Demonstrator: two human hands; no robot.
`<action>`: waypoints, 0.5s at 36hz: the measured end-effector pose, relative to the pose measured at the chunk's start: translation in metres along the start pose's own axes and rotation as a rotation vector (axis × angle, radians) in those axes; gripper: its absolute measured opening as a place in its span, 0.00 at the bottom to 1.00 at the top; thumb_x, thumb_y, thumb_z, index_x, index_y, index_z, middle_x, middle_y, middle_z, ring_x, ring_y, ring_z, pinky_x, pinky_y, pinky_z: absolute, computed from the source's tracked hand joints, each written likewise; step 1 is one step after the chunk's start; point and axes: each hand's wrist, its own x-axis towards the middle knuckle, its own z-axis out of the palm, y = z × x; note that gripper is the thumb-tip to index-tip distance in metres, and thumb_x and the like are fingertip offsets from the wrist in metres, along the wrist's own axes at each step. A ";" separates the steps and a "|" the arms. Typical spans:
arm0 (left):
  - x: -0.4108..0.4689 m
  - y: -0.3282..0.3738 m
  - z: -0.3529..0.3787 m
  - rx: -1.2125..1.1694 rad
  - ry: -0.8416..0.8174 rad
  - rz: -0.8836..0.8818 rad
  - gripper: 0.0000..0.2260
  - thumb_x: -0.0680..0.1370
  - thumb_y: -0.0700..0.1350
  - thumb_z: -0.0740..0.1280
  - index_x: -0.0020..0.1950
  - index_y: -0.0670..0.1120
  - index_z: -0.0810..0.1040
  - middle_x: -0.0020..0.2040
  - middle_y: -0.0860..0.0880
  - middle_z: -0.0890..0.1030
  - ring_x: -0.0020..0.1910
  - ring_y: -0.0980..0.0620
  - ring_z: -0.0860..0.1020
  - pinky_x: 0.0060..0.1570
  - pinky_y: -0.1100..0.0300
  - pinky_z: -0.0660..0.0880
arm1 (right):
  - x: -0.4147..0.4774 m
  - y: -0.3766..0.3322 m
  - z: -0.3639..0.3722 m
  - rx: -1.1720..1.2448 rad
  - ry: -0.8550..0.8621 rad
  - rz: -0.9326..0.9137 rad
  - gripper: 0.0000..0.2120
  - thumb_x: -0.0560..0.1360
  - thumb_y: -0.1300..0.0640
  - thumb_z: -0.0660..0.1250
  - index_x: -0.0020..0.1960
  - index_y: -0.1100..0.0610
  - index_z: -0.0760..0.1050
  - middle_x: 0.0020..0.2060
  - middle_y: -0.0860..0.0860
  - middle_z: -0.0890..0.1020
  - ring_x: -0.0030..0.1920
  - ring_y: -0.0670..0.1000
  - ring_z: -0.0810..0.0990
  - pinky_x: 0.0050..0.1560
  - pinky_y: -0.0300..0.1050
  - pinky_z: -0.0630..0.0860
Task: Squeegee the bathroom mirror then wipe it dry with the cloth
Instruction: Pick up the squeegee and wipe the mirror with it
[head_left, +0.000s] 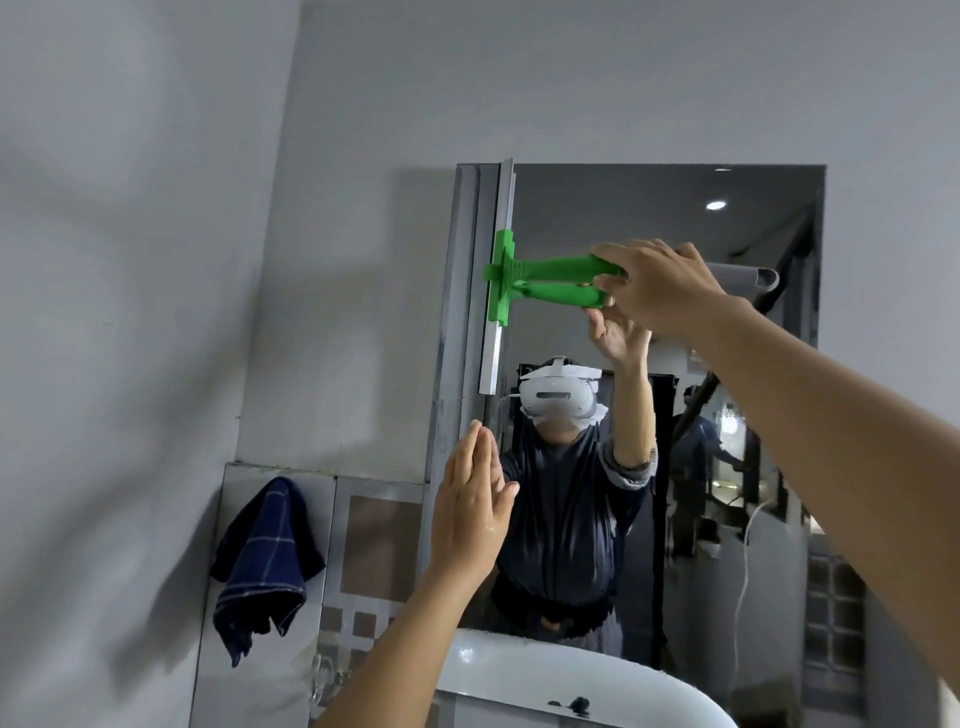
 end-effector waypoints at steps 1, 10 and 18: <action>0.000 0.000 0.000 0.001 -0.003 -0.002 0.29 0.74 0.45 0.70 0.71 0.39 0.63 0.72 0.43 0.64 0.68 0.47 0.66 0.63 0.59 0.66 | -0.002 0.002 -0.002 -0.001 -0.003 0.007 0.14 0.80 0.51 0.55 0.65 0.49 0.69 0.60 0.53 0.76 0.63 0.56 0.70 0.61 0.54 0.61; 0.001 0.002 0.001 0.000 -0.006 -0.031 0.29 0.74 0.45 0.69 0.71 0.39 0.63 0.73 0.44 0.63 0.69 0.48 0.65 0.63 0.62 0.62 | -0.024 0.037 -0.019 0.029 -0.018 0.136 0.18 0.80 0.51 0.55 0.69 0.49 0.66 0.65 0.53 0.75 0.67 0.55 0.68 0.64 0.55 0.59; 0.001 0.002 0.003 -0.011 -0.022 -0.052 0.30 0.74 0.45 0.69 0.72 0.40 0.61 0.73 0.45 0.62 0.70 0.46 0.64 0.62 0.56 0.68 | -0.056 0.077 -0.036 0.047 0.005 0.233 0.17 0.80 0.53 0.56 0.68 0.51 0.67 0.58 0.56 0.78 0.61 0.57 0.72 0.64 0.55 0.60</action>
